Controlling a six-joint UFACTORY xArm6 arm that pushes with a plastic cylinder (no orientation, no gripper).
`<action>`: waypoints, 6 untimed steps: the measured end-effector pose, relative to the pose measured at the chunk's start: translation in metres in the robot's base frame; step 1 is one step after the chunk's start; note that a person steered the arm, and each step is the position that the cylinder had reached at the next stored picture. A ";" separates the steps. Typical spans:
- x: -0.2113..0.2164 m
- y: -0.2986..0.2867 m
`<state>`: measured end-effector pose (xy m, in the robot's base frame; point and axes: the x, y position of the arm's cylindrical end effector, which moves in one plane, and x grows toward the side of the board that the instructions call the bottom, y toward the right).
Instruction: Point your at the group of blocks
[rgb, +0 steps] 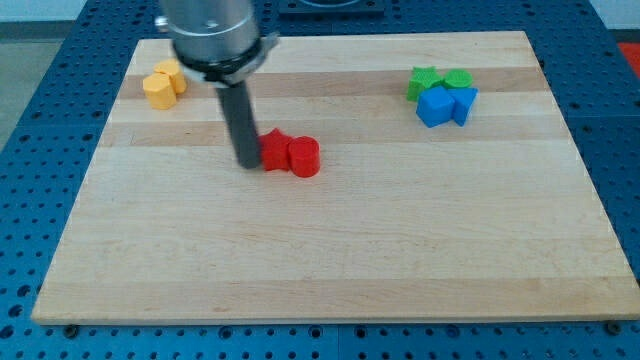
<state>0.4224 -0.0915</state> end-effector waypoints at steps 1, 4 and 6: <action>0.066 -0.020; 0.076 0.293; 0.004 0.314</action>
